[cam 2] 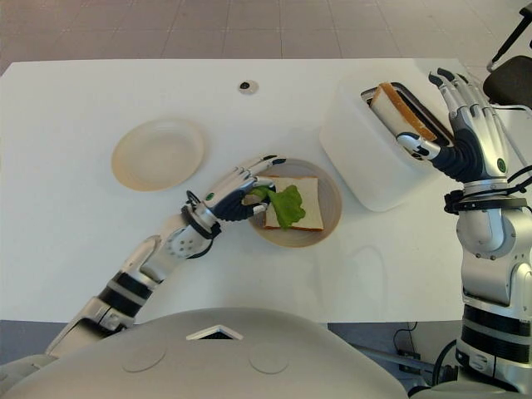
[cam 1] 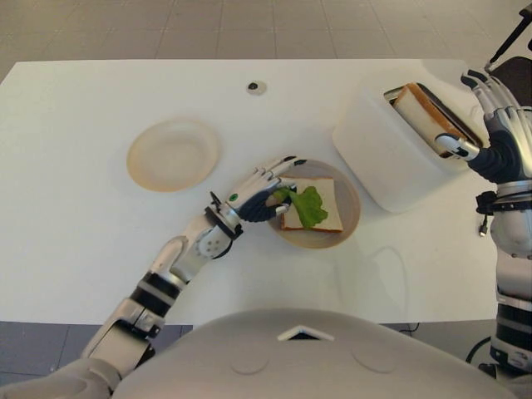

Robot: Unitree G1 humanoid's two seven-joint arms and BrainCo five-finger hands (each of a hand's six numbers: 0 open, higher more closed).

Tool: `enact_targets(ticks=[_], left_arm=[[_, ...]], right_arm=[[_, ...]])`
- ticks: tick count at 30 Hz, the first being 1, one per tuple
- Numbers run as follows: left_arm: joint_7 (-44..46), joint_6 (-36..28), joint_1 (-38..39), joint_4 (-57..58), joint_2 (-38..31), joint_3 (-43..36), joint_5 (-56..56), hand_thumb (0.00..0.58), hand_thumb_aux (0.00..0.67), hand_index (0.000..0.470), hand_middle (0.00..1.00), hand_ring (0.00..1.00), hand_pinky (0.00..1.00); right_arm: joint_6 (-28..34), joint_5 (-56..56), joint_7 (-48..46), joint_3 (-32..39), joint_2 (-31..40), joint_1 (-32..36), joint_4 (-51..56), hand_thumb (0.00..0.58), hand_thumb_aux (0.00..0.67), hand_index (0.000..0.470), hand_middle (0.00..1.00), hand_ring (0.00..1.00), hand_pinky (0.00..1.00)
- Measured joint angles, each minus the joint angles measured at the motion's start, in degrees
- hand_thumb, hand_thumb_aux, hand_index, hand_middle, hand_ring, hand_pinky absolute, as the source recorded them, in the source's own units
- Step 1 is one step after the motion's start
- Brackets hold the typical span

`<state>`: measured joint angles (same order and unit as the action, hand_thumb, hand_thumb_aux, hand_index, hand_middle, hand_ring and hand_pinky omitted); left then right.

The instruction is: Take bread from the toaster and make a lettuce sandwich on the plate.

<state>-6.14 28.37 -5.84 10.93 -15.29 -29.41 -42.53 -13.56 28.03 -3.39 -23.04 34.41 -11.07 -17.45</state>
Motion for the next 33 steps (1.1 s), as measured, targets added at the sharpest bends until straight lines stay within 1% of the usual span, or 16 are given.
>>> enact_targets(ticks=[1, 2, 3, 4, 5, 6, 9, 18, 22, 24, 25, 26, 29, 32, 33], left_arm=[[-1.3, 0.2, -1.4, 2.9, 0.9, -0.5, -0.3, 0.576, 0.612, 0.429, 0.00, 0.00, 0.00], [-2.5, 0.4, -2.2, 4.2, 1.5, -0.8, -0.8, 0.570, 0.581, 0.407, 0.00, 0.00, 0.00], [-3.8, 0.6, -3.3, 6.1, 2.0, -1.4, -1.7, 0.501, 0.423, 0.297, 0.00, 0.00, 0.00], [-5.2, 0.6, -4.3, 8.0, 2.5, -2.0, -2.8, 0.379, 0.276, 0.194, 0.00, 0.00, 0.00], [-6.1, 0.6, -4.8, 9.1, 2.7, -2.3, -3.6, 0.108, 0.066, 0.046, 0.00, 0.00, 0.00], [-7.0, 0.6, -5.1, 10.1, 2.7, -2.6, -4.0, 0.000, 0.000, 0.000, 0.00, 0.00, 0.00], [-7.6, 0.7, -5.2, 10.7, 2.7, -3.2, -4.6, 0.000, 0.000, 0.000, 0.00, 0.00, 0.00], [-6.9, 0.5, -3.3, 6.3, 1.4, -3.5, -4.7, 0.000, 0.000, 0.000, 0.00, 0.00, 0.00], [-8.4, -1.0, -3.0, 6.4, 0.4, -3.0, -5.9, 0.000, 0.000, 0.000, 0.00, 0.00, 0.00], [-10.9, -1.8, -2.0, 4.0, -0.4, -0.7, -5.9, 0.000, 0.000, 0.000, 0.00, 0.00, 0.00], [-12.5, -2.2, -1.4, 1.6, -1.3, 1.5, -5.7, 0.000, 0.000, 0.000, 0.00, 0.00, 0.00], [-13.2, -2.5, -0.7, 0.3, -1.8, 2.7, -5.7, 0.000, 0.000, 0.000, 0.00, 0.00, 0.00], [-14.0, -2.8, 1.4, -2.8, -3.5, 5.8, -4.5, 0.000, 0.000, 0.000, 0.00, 0.00, 0.00], [-14.1, -3.1, 3.9, -4.1, -4.7, 8.4, -3.1, 0.000, 0.000, 0.000, 0.00, 0.00, 0.00], [-14.3, -3.3, 4.8, -4.4, -5.0, 10.0, -1.4, 0.000, 0.000, 0.000, 0.00, 0.00, 0.00]], right_arm=[[-0.1, 0.0, 0.1, 0.0, 0.0, 0.0, 0.2, 0.000, 0.000, 0.000, 0.00, 0.00, 0.00], [-0.1, 0.0, 0.2, 0.0, 0.0, 0.0, 0.4, 0.000, 0.000, 0.000, 0.00, 0.00, 0.00], [-0.2, 0.0, 0.3, 0.0, 0.0, 0.0, 0.5, 0.000, 0.000, 0.000, 0.00, 0.00, 0.00], [-0.2, 0.0, 0.4, 0.0, 0.0, 0.1, 0.6, 0.000, 0.000, 0.000, 0.00, 0.00, 0.00], [-0.3, 0.0, 0.4, 0.0, 0.0, 0.1, 0.6, 0.000, 0.000, 0.000, 0.00, 0.00, 0.00], [-0.4, 0.0, 0.5, 0.0, 0.0, 0.1, 0.8, 0.000, 0.000, 0.000, 0.00, 0.00, 0.00], [-0.6, 0.0, 0.5, 0.0, 0.1, 0.1, 1.2, 0.000, 0.000, 0.000, 0.00, 0.00, 0.00], [-0.5, 0.5, 0.4, 0.3, 0.8, 0.1, 3.6, 0.000, 0.000, 0.000, 0.00, 0.00, 0.00], [1.6, 3.0, -0.7, 1.8, 2.4, 0.1, 7.7, 0.000, 0.000, 0.000, 0.00, 0.00, 0.00], [2.3, 4.2, -1.3, 3.4, 3.4, 0.7, 10.5, 0.000, 0.000, 0.000, 0.00, 0.00, 0.00], [2.3, 4.2, -1.3, 4.3, 4.2, 1.4, 11.0, 0.462, 0.368, 0.258, 0.15, 0.15, 0.15], [2.2, 4.2, -1.3, 4.6, 4.4, 1.5, 11.1, 0.580, 0.670, 0.470, 1.00, 1.00, 1.00], [1.9, 4.1, 0.8, 4.0, 5.0, 2.5, 9.1, 0.580, 0.670, 0.470, 1.00, 1.00, 1.00], [-0.9, 3.0, 2.9, 2.8, 4.1, 2.7, 3.3, 0.580, 0.670, 0.470, 1.00, 1.00, 1.00], [-1.7, 1.7, 4.8, 1.3, 3.5, 3.9, 0.9, 0.580, 0.670, 0.470, 1.00, 1.00, 1.00]])
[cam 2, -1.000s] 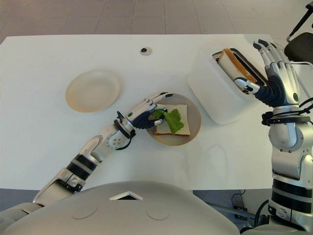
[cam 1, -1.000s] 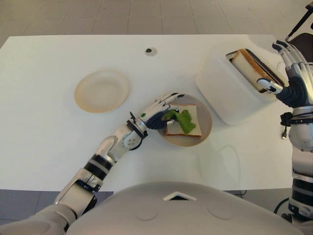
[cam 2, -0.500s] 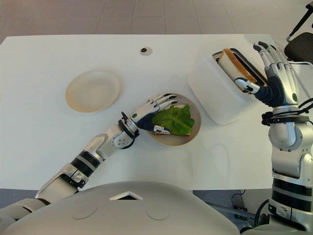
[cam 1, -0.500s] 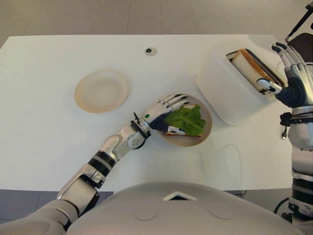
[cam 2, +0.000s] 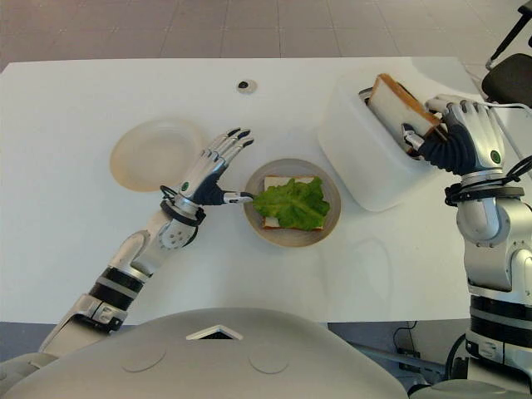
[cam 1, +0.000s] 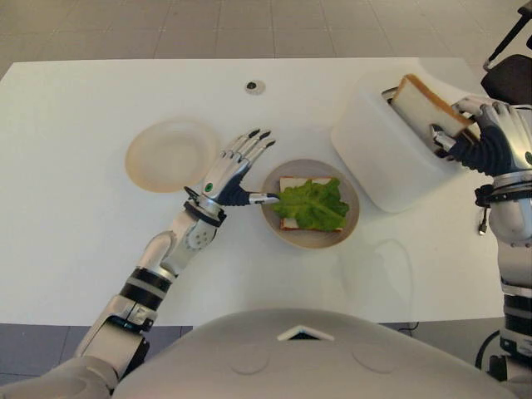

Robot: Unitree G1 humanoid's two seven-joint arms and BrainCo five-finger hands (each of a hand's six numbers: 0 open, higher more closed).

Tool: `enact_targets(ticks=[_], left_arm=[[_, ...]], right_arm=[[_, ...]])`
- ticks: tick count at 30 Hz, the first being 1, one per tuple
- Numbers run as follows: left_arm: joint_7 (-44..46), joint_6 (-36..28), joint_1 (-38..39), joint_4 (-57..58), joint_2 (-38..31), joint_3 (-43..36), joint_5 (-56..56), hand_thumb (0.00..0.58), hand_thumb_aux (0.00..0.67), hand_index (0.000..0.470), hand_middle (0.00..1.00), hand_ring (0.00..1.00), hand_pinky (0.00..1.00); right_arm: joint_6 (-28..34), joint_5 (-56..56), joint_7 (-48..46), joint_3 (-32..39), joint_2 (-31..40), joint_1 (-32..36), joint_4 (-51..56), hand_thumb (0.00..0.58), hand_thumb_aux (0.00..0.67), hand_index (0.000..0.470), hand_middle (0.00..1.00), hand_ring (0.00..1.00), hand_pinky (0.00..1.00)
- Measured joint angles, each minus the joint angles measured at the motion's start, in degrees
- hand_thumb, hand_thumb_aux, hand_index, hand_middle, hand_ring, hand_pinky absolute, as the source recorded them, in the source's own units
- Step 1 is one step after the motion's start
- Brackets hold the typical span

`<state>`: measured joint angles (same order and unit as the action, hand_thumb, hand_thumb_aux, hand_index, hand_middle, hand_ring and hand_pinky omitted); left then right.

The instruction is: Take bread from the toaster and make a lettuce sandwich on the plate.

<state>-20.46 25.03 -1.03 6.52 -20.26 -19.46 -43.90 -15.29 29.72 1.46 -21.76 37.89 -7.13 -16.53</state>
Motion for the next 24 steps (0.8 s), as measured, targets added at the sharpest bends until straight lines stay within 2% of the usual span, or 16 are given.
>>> enact_targets(ticks=[3, 7, 9, 11, 15, 20, 24], left_arm=[[-0.8, 0.1, 1.2, -0.3, -0.1, 3.8, 3.3, 0.000, 0.000, 0.000, 0.00, 0.00, 0.00], [-3.2, 0.8, 4.3, -2.8, -0.6, 8.9, 6.6, 0.000, 0.000, 0.000, 0.00, 0.00, 0.00], [-3.9, 2.6, 5.6, -4.9, -0.6, 9.9, 6.8, 0.000, 0.000, 0.000, 0.00, 0.00, 0.00], [-4.2, 4.7, 6.3, -7.2, -0.9, 9.9, 6.3, 0.000, 0.000, 0.000, 0.00, 0.00, 0.00], [-5.8, 8.4, 6.6, -12.6, -2.1, 9.5, 0.3, 0.000, 0.000, 0.000, 0.00, 0.00, 0.00], [-7.9, 10.4, 6.3, -15.9, -2.7, 11.1, -2.8, 0.000, 0.000, 0.000, 0.00, 0.00, 0.00], [-6.7, 12.8, 5.7, -15.9, -3.5, 6.2, -9.6, 0.000, 0.000, 0.000, 0.00, 0.00, 0.00]], right_arm=[[-1.3, -3.4, 3.2, -2.6, -1.9, 3.4, -3.5, 0.580, 0.670, 0.470, 1.00, 1.00, 1.00], [-3.6, -22.2, 3.2, -3.2, -6.7, 9.1, -11.2, 0.580, 0.670, 0.470, 1.00, 1.00, 1.00], [-2.5, -31.1, -3.0, 2.3, -7.4, 8.3, -14.2, 0.580, 0.670, 0.470, 1.00, 1.00, 1.00], [-0.2, -34.8, -9.9, 9.4, -7.4, 4.6, -13.7, 0.580, 0.670, 0.470, 1.00, 1.00, 1.00], [4.1, -40.3, -21.5, 20.2, -9.5, -3.7, -5.4, 0.580, 0.670, 0.470, 1.00, 1.00, 1.00], [5.8, -40.8, -25.9, 23.2, -11.5, -6.5, 3.2, 0.580, 0.670, 0.470, 1.00, 1.00, 1.00], [4.5, -34.9, -24.7, 23.7, -11.5, -4.8, 10.9, 0.580, 0.670, 0.470, 1.00, 1.00, 1.00]])
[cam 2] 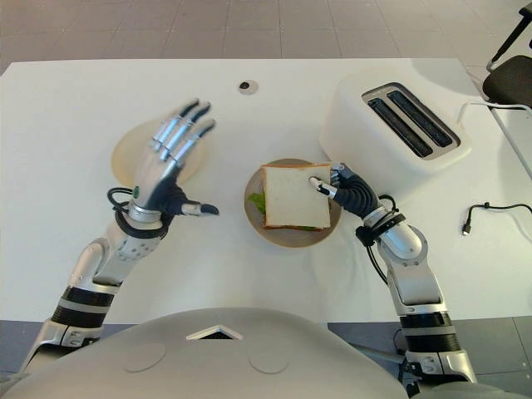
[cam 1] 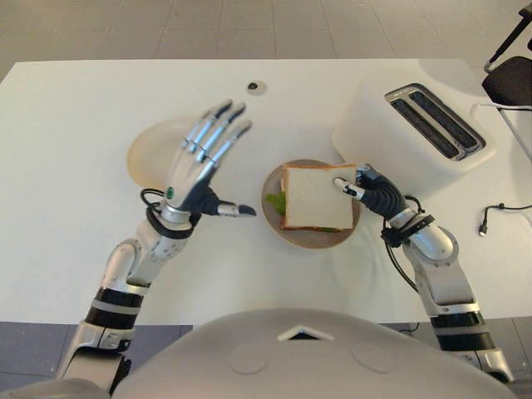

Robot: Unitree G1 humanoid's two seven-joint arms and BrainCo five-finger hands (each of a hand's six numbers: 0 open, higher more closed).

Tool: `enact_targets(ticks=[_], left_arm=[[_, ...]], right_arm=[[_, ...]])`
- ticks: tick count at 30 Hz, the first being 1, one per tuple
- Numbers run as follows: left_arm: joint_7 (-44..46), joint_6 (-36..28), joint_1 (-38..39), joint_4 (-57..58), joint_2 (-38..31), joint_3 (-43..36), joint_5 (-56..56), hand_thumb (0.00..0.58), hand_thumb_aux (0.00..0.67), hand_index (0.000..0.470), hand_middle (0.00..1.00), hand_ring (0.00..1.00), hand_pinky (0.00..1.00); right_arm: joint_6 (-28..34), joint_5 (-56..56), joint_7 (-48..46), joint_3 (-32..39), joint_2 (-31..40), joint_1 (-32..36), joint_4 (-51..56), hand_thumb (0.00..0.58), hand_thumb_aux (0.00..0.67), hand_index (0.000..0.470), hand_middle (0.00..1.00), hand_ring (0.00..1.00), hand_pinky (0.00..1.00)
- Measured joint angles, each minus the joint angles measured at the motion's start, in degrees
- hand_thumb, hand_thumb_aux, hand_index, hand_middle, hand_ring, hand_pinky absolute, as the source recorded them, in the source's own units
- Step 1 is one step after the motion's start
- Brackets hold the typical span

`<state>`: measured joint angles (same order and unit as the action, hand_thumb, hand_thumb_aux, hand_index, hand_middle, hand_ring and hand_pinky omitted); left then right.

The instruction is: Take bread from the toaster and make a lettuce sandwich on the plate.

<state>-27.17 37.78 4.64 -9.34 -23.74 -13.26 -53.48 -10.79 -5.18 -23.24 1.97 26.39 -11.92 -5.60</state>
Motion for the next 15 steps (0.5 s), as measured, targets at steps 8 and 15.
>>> enact_targets(ticks=[8, 15], left_arm=[[10.1, 3.2, -8.9, 17.4, 2.9, -18.7, -8.3, 0.000, 0.000, 0.000, 0.00, 0.00, 0.00], [6.5, 3.3, -19.1, 32.8, 6.1, -23.5, -7.7, 0.000, 0.000, 0.000, 0.00, 0.00, 0.00]], right_arm=[[-1.4, 4.9, 2.8, 0.4, -2.4, 2.1, 1.9, 0.580, 0.670, 0.470, 1.00, 1.00, 1.00], [1.1, 8.9, 4.5, 0.2, -1.2, 1.5, 2.3, 0.000, 0.000, 0.000, 0.00, 0.00, 0.00]])
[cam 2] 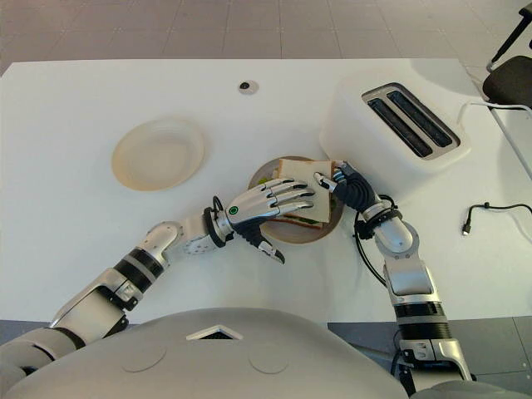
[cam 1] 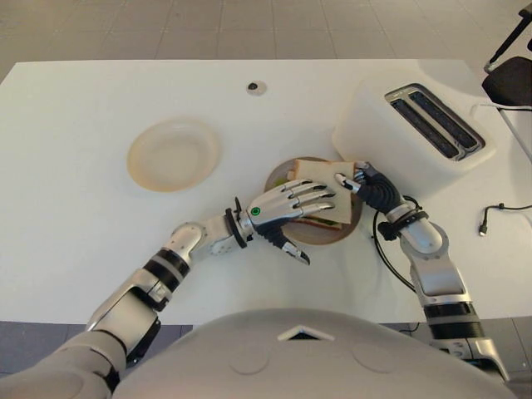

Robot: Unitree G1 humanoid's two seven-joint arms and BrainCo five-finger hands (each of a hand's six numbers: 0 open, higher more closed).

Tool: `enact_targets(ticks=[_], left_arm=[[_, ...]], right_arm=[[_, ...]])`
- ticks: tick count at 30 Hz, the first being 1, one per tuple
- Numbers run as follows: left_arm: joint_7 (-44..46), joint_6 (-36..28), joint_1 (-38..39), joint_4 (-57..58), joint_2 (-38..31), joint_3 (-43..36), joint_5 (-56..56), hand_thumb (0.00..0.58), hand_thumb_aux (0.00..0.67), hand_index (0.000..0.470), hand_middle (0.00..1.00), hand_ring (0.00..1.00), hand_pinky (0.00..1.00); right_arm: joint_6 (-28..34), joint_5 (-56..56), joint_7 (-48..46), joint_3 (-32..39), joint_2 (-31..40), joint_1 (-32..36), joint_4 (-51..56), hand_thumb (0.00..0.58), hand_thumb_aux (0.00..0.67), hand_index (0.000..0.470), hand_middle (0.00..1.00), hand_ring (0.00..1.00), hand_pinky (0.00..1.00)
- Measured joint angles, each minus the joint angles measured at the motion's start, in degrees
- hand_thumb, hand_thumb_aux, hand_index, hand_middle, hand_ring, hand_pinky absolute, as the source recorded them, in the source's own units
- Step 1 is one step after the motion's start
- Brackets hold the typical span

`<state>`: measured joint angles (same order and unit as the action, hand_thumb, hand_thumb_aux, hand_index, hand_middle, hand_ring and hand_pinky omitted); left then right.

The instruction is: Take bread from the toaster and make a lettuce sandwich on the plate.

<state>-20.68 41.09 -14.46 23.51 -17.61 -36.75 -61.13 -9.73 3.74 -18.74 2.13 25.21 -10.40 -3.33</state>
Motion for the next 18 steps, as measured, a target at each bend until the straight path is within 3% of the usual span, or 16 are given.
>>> enact_targets(ticks=[3, 6, 7, 8, 9, 10, 11, 12, 13, 14, 15, 16, 17, 18], left_arm=[[0.1, -0.9, 0.2, -0.3, -0.6, -0.3, 1.6, 0.000, 0.000, 0.000, 0.00, 0.00, 0.00], [2.6, -3.0, 3.9, -4.2, -4.2, 0.4, 3.4, 0.062, 0.037, 0.026, 0.00, 0.00, 0.00], [3.0, -3.6, 5.3, -5.6, -5.1, 1.0, 4.1, 0.108, 0.066, 0.046, 0.00, 0.00, 0.00], [3.4, -4.3, 6.6, -7.0, -6.1, 1.4, 4.5, 0.194, 0.123, 0.087, 0.00, 0.00, 0.00], [3.8, -4.8, 7.3, -7.9, -6.8, 1.7, 5.2, 0.209, 0.134, 0.094, 0.00, 0.00, 0.00], [4.5, -5.3, 7.9, -9.0, -7.2, 1.8, 5.5, 0.265, 0.176, 0.123, 0.00, 0.00, 0.00], [5.1, -5.7, 8.3, -9.8, -7.6, 2.1, 5.8, 0.288, 0.194, 0.136, 0.00, 0.00, 0.00], [6.1, -6.3, 8.9, -11.3, -8.2, 2.3, 6.3, 0.355, 0.252, 0.177, 0.00, 0.00, 0.00], [6.9, -6.7, 9.4, -12.5, -8.7, 2.5, 6.5, 0.390, 0.286, 0.201, 0.00, 0.00, 0.00], [7.5, -7.0, 9.7, -13.2, -8.9, 2.8, 6.6, 0.460, 0.365, 0.256, 0.00, 0.00, 0.00], [7.8, -7.4, 10.3, -14.7, -9.3, 3.2, 7.3, 0.580, 0.670, 0.470, 0.09, 0.09, 0.09], [7.7, -7.6, 11.1, -16.2, -9.4, 4.2, 7.9, 0.580, 0.670, 0.470, 0.90, 0.90, 0.90], [7.1, -7.2, 12.4, -18.8, -9.3, 6.2, 10.7, 0.580, 0.670, 0.470, 1.00, 1.00, 1.00], [6.0, -5.6, 13.8, -23.0, -9.0, 8.5, 15.8, 0.580, 0.670, 0.470, 1.00, 1.00, 1.00]], right_arm=[[-4.5, 5.3, 4.5, -2.1, -0.2, 0.0, -0.1, 0.000, 0.000, 0.000, 0.00, 0.00, 0.00], [-11.6, 6.5, 14.0, -13.4, 0.9, 4.1, -6.7, 0.000, 0.000, 0.000, 0.00, 0.00, 0.00], [-13.0, 7.1, 15.0, -15.1, 1.6, 4.9, -8.5, 0.000, 0.000, 0.000, 0.00, 0.00, 0.00], [-14.3, 7.6, 15.4, -15.7, 1.6, 4.6, -9.5, 0.000, 0.000, 0.000, 0.00, 0.00, 0.00], [-14.5, 7.6, 15.3, -15.7, 1.5, 3.6, -9.9, 0.000, 0.000, 0.000, 0.00, 0.00, 0.00], [-14.7, 7.5, 14.9, -15.8, 1.5, 2.3, -10.7, 0.000, 0.000, 0.000, 0.00, 0.00, 0.00], [-14.8, 7.2, 14.1, -15.8, 1.5, 1.3, -11.2, 0.000, 0.000, 0.000, 0.38, 0.38, 0.38], [-15.3, 5.4, 12.3, -15.5, 1.7, -0.4, -12.2, 0.000, 0.000, 0.000, 0.98, 0.98, 0.98], [-16.2, 3.4, 9.6, -14.5, 2.3, -2.3, -13.0, 0.485, 0.399, 0.280, 1.00, 1.00, 1.00], [-16.7, 1.3, 7.0, -13.3, 3.1, -3.8, -13.6, 0.580, 0.670, 0.470, 1.00, 1.00, 1.00], [-17.5, -1.4, 3.4, -11.3, 4.0, -6.2, -14.3, 0.580, 0.670, 0.470, 1.00, 1.00, 1.00], [-18.3, -3.9, 0.9, -10.3, 4.6, -7.8, -14.6, 0.580, 0.670, 0.470, 1.00, 1.00, 1.00], [-19.3, -7.2, -2.6, -8.6, 5.8, -10.0, -15.5, 0.580, 0.670, 0.470, 1.00, 1.00, 1.00], [-20.8, -10.8, -7.0, -6.4, 7.4, -12.9, -16.6, 0.580, 0.670, 0.470, 1.00, 1.00, 1.00]])
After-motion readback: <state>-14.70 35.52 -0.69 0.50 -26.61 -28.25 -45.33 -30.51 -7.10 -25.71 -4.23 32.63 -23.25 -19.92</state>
